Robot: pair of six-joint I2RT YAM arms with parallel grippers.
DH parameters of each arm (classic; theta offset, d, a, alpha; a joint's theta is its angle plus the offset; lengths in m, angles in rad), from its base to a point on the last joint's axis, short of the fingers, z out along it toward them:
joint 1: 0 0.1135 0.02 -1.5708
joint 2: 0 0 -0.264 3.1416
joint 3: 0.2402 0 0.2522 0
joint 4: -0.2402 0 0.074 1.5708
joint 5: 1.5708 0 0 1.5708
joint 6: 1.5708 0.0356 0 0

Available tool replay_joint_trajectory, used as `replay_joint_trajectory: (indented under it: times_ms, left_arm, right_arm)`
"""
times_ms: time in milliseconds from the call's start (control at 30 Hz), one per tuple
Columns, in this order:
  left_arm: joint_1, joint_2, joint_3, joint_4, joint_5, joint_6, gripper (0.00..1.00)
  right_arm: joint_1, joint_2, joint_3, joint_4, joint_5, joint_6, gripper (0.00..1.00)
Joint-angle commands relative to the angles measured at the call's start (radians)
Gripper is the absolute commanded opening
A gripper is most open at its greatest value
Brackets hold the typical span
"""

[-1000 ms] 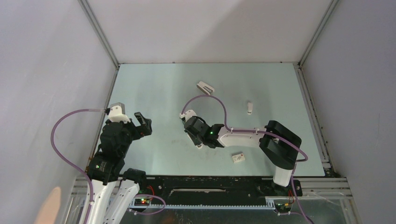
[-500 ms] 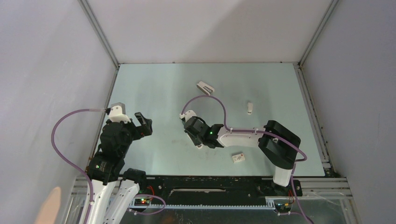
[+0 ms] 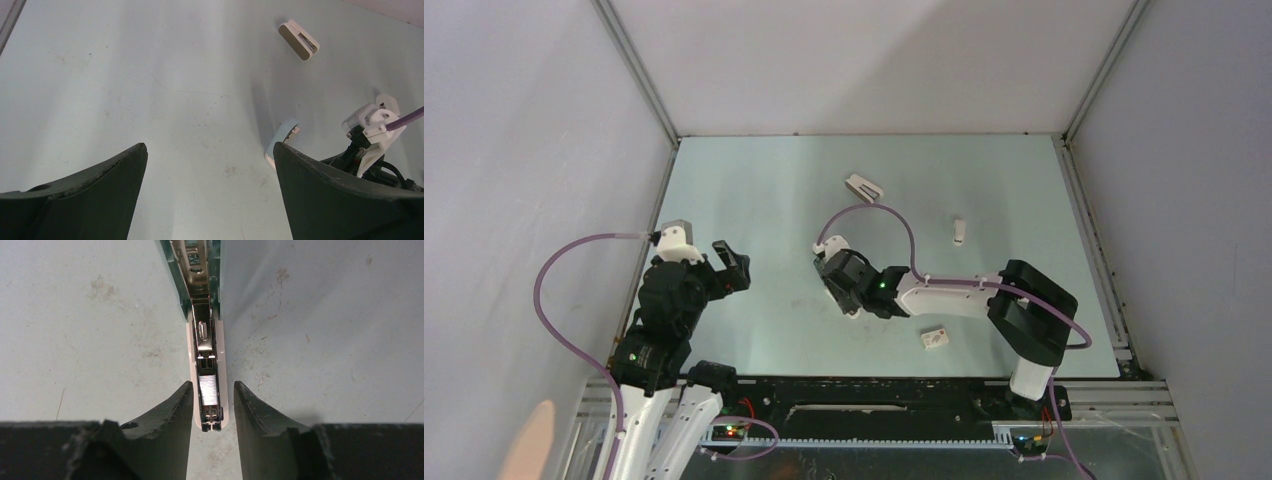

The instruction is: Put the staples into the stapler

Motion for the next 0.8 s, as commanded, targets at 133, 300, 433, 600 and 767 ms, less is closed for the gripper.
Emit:
replay_joint_trajectory:
  times_ms: [133, 300, 433, 600, 767]
  left_arm:
    - [0.012, 0.001, -0.002, 0.036, 0.012, 0.028, 1.00]
    - [0.012, 0.001, -0.003, 0.036, 0.012, 0.028, 1.00]
    - [0.013, 0.000, -0.002, 0.035, 0.013, 0.027, 1.00]
    - [0.012, -0.002, -0.002, 0.036, 0.014, 0.028, 1.00]
    - [0.011, -0.002, -0.002, 0.036, 0.013, 0.027, 1.00]
  right_arm:
    - [-0.047, -0.041, 0.020, 0.044, -0.005, 0.005, 0.38]
    - [-0.058, -0.004, 0.055, 0.050, -0.016, -0.008, 0.39]
    - [-0.069, 0.021, 0.067, 0.057, -0.040, -0.007, 0.39]
    - [-0.077, 0.043, 0.074, 0.060, -0.067, -0.007, 0.39]
    - [-0.078, 0.054, 0.076, 0.040, -0.072, -0.003, 0.38]
